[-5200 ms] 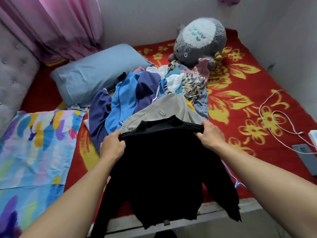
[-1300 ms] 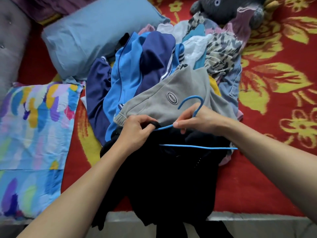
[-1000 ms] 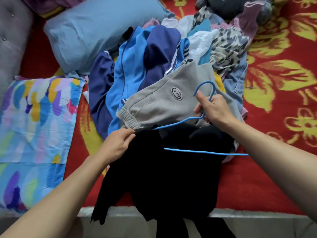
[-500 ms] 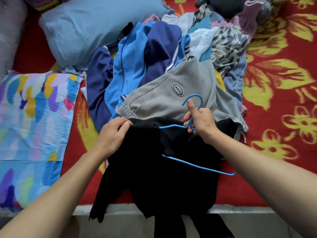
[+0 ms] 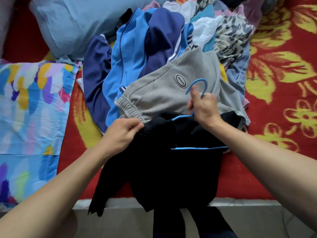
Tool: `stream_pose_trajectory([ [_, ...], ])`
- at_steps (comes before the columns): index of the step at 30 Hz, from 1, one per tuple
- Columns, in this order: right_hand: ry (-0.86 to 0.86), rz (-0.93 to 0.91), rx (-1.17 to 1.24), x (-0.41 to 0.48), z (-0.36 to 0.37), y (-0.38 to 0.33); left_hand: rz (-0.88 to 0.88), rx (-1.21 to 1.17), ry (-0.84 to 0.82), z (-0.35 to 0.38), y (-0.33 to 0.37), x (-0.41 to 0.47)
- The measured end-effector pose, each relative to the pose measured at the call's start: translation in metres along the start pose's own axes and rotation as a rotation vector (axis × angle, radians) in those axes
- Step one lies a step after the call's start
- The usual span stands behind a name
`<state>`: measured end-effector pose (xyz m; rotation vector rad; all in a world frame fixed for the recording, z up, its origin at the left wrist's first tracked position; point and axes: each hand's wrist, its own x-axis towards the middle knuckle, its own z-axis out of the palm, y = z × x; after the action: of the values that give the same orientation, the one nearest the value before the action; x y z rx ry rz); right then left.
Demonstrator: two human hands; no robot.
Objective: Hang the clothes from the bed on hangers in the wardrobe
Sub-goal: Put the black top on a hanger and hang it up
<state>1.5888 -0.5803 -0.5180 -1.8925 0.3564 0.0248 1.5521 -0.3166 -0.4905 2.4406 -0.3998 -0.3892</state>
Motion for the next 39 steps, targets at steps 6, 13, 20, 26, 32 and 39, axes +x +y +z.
stream_pose_trajectory([
  [6,-0.224,0.013,0.008,-0.009,0.019,-0.009,-0.223,-0.227,-0.129,0.020,0.011,0.027],
  [13,0.017,0.046,-0.714,-0.004,-0.047,0.040,-0.400,-0.477,-0.007,0.026,0.014,0.038],
  [20,0.010,-0.054,-0.662,-0.019,-0.007,0.038,-0.467,-0.697,0.089,0.011,0.024,0.055],
  [26,0.108,-0.264,-0.558,-0.023,-0.002,0.029,-0.423,-0.313,0.010,0.032,0.034,0.055],
  [32,0.022,0.086,-0.483,-0.081,-0.013,0.040,-0.512,-0.413,0.231,0.029,0.035,0.062],
  [39,-0.173,0.549,-0.024,-0.075,0.022,0.059,-0.399,-0.369,0.219,0.031,0.049,0.055],
])
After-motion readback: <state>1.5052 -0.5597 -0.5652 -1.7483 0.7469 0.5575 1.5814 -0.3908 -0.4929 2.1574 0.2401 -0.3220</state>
